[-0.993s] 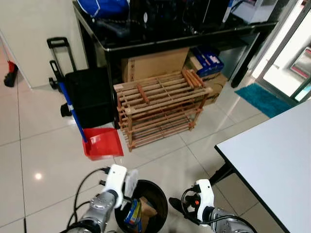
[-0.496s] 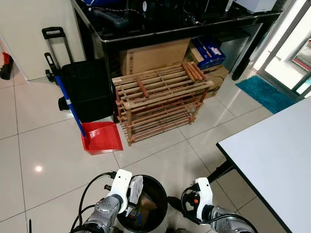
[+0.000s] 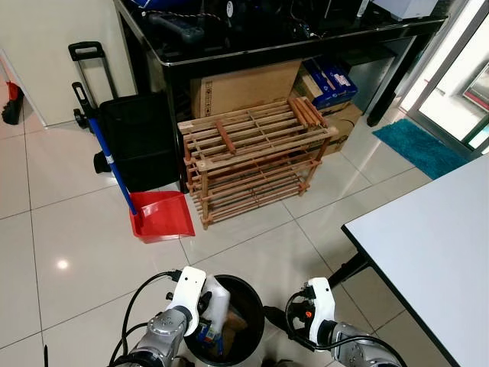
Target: Picking trash to rubbish bin
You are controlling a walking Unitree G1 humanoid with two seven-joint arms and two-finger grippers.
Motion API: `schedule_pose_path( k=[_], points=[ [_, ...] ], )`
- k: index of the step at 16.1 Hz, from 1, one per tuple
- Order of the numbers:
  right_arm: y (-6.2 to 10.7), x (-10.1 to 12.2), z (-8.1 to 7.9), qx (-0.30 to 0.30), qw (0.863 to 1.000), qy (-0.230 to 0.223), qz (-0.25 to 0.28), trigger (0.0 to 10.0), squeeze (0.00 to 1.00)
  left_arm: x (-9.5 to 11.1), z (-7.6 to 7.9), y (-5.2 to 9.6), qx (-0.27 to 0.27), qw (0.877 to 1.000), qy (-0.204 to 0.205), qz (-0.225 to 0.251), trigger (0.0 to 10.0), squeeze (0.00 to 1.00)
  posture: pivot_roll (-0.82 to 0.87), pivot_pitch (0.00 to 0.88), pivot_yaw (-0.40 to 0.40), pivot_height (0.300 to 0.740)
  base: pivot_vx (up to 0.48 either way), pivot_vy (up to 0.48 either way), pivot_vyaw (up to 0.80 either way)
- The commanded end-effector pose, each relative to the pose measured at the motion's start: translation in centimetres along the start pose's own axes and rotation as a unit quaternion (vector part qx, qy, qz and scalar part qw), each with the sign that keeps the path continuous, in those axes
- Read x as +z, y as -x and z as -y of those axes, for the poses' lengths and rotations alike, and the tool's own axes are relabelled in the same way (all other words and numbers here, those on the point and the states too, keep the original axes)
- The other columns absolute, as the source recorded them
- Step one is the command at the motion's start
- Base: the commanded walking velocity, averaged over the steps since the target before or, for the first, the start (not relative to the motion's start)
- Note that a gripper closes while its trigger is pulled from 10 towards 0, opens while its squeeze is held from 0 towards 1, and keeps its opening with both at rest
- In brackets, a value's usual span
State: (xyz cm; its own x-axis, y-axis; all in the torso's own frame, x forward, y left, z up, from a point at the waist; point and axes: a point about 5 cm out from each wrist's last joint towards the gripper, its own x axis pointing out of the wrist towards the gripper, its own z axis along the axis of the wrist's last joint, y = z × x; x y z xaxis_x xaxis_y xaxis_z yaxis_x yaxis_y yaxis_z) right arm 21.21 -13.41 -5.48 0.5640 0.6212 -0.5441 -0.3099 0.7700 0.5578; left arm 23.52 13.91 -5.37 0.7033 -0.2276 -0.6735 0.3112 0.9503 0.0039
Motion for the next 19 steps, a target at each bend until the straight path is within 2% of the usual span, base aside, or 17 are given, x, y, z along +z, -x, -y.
schedule_pose_path(
  k=[1,2,3,6,8,10,13,14,16,19],
  points=[
    [0.3,-0.4,0.2,-0.004,1.0,-0.01,0.0,10.0,0.0,-0.3,0.2,0.0,-0.001,1.0,0.005,-0.007,10.0,1.0,-0.08,0.136,-0.084,0.74,0.0,0.0,0.0],
    [0.3,-0.4,0.2,-0.005,1.0,-0.01,-0.001,10.0,0.0,-0.3,0.2,0.0,0.0,1.0,0.001,-0.006,10.0,1.0,-0.08,0.137,-0.084,0.74,0.0,0.0,0.0],
    [0.3,-0.4,0.2,-0.007,1.0,-0.01,-0.002,10.0,0.0,-0.3,0.1,0.0,0.006,1.0,-0.006,-0.008,10.0,0.0,-0.08,0.136,-0.085,0.74,0.0,0.0,0.0],
    [0.3,-0.3,0.3,-0.017,1.0,-0.005,0.002,10.0,0.0,-0.3,-0.3,0.1,0.012,1.0,-0.003,-0.008,10.0,0.0,-0.07,0.131,-0.08,0.74,0.0,0.0,0.0],
    [0.4,0.1,0.7,-0.046,0.999,0.016,0.014,10.0,0.0,-0.2,-0.9,0.3,0.014,1.0,-0.002,0.002,10.0,0.0,-0.06,0.127,-0.077,0.74,0.0,0.0,0.0],
    [0.9,1.0,2.3,-0.156,0.986,0.044,0.035,10.0,0.0,-0.8,-2.8,0.9,0.044,0.999,0.01,0.002,10.0,0.0,-0.04,0.117,-0.069,0.74,0.0,0.0,0.0],
    [1.5,1.0,3.4,-0.227,0.972,0.058,0.027,10.0,0.0,-2.1,-3.9,1.6,0.061,0.998,0.015,-0.011,10.0,0.0,-0.03,0.107,-0.06,0.74,0.0,0.0,0.0],
    [1.8,0.9,3.8,-0.253,0.966,0.048,0.026,10.0,0.0,-2.7,-4.3,2.0,0.069,0.997,0.02,-0.014,10.0,0.0,-0.02,0.104,-0.059,0.74,0.0,0.0,0.0],
    [2.1,0.2,4.0,-0.266,0.962,0.058,0.011,10.0,0.0,-3.7,-5.0,2.6,0.085,0.996,0.035,-0.021,10.0,0.0,-0.01,0.094,-0.061,0.74,0.0,0.0,0.0],
    [2.5,-0.8,4.3,-0.293,0.955,0.048,0.004,10.0,0.0,-5.0,-6.0,3.5,0.129,0.989,0.063,-0.029,10.0,0.0,-0.01,0.079,-0.062,0.74,0.0,0.0,0.0]
  ],
)
